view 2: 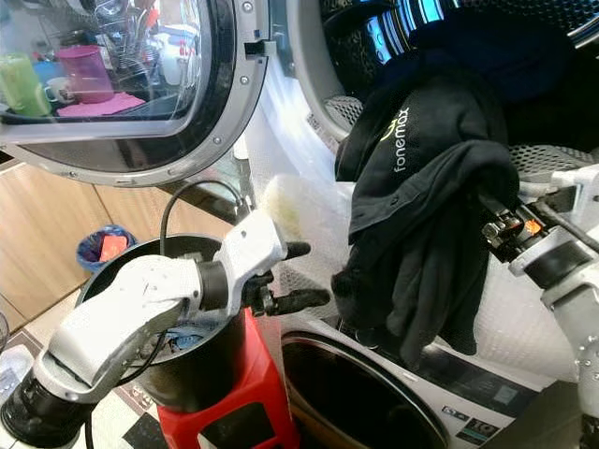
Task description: Clothes washing
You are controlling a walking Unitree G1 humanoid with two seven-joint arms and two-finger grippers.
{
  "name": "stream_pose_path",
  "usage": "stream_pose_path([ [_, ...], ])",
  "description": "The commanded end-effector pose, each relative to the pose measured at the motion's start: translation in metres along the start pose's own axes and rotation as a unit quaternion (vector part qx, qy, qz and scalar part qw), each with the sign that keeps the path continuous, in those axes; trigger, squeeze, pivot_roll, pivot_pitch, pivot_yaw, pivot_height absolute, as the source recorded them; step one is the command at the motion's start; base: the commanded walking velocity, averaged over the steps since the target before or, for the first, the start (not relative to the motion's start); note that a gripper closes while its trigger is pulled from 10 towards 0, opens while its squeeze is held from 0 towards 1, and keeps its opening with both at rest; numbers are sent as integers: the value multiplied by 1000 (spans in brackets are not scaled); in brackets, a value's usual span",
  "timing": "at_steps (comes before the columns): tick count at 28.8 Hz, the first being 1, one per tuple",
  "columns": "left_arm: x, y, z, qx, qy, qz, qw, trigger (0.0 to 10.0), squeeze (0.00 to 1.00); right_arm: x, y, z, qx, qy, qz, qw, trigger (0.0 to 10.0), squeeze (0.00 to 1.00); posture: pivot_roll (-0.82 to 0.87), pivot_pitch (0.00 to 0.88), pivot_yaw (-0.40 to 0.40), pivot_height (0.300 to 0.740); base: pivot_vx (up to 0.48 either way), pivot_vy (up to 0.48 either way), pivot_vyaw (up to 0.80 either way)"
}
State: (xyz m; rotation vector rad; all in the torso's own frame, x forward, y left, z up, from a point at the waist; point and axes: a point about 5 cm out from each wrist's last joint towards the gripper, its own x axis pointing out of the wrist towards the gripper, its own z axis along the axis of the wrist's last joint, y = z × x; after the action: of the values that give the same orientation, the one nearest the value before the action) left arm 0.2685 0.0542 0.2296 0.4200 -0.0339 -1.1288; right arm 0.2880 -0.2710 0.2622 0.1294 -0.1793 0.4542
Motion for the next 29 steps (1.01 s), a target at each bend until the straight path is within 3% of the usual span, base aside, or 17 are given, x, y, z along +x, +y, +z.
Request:
stream_pose_path([
  [1,-1,-5,-5,10,10,-11,1000,10000,0,0,-5,44,-13,-88,-10,996,10000,0,12,89,13,740,0,0,0],
  [8,-5,-11,-15,30,23,-21,999,10000,0,3,2,61,8,-106,50,993,10000,0,15,90,10,740,0,0,0],
  [10,-7,-15,-17,38,20,-23,999,10000,0,-5,15,65,1,-86,146,986,10000,0,18,91,6,740,0,0,0],
  [14,-8,-14,-19,40,21,-20,999,10000,0,-16,28,59,-13,-44,222,974,10000,0,20,90,6,740,0,0,0],
  [19,-8,-13,-20,38,22,-13,999,10000,0,-8,34,69,-20,-59,219,974,10000,0,16,83,9,740,0,0,0],
  [23,-6,-14,-23,39,26,-13,999,10000,0,5,43,85,-33,-96,209,973,10000,0,13,77,10,740,0,0,0],
  [25,-5,-19,-27,45,29,-14,998,10000,0,21,54,101,-38,-131,202,970,10000,0,10,71,7,740,0,0,0],
  [29,-5,-25,-30,45,29,-17,998,10000,0,35,63,111,-31,-140,206,968,10000,0,10,68,-4,740,0,0,0],
])
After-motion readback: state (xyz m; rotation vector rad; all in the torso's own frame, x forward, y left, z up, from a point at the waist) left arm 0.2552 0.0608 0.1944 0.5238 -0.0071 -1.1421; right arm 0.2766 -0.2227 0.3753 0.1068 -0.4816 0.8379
